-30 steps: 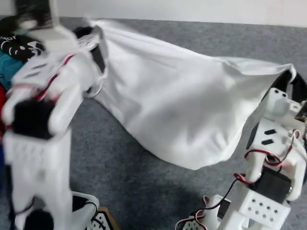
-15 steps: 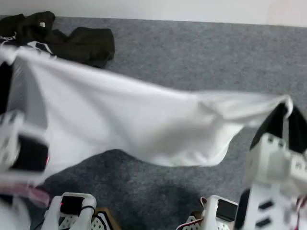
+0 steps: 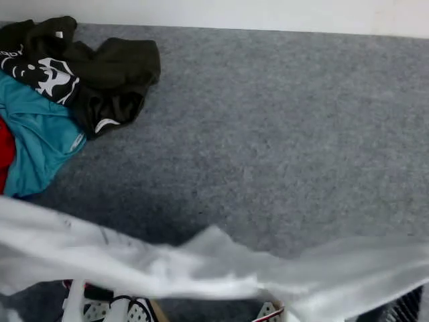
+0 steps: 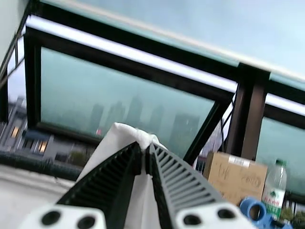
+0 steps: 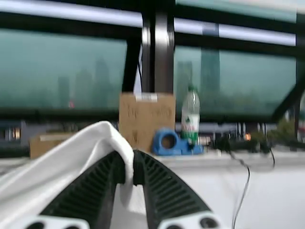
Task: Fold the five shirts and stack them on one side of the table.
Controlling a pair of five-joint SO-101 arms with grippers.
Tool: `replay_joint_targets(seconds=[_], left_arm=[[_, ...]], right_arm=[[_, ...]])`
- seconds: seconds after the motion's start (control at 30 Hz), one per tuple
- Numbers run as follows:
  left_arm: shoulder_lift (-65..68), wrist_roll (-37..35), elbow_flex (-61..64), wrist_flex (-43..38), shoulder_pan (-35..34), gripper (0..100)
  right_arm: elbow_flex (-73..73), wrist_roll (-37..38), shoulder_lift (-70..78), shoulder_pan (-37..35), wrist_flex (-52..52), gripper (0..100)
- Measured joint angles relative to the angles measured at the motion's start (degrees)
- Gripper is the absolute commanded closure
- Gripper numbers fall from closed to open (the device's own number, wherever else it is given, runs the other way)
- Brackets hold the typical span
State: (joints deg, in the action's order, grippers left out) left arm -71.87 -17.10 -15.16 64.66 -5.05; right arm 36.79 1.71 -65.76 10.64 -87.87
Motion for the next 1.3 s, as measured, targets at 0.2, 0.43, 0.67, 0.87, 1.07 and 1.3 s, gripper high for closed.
replay_joint_targets(seconds=[0.2,0.43,0.67,0.87,1.07,1.3], left_arm=[[-0.4,0.0,0.0,-4.7,0.0,99],[-0.5,0.0,3.9,-7.6,0.0,99],[-0.4,0.0,27.1,-15.7,-0.1,99],[0.3,0.0,51.2,-34.0,-1.3,99],[6.8,0.0,62.7,-50.5,-1.9,99],[27.1,0.0,56.6,-60.9,-2.5,99]], right_arm=[[0.4,0.0,0.0,-0.3,5.5,99.3],[-2.7,0.0,0.0,-0.5,9.2,99.3],[-22.7,0.0,0.4,-0.5,12.1,99.3],[-45.5,0.1,1.2,-0.5,26.2,99.3],[-70.3,0.5,2.7,-2.1,50.5,99.3],[-87.6,0.6,5.5,-3.6,82.5,99.3]])
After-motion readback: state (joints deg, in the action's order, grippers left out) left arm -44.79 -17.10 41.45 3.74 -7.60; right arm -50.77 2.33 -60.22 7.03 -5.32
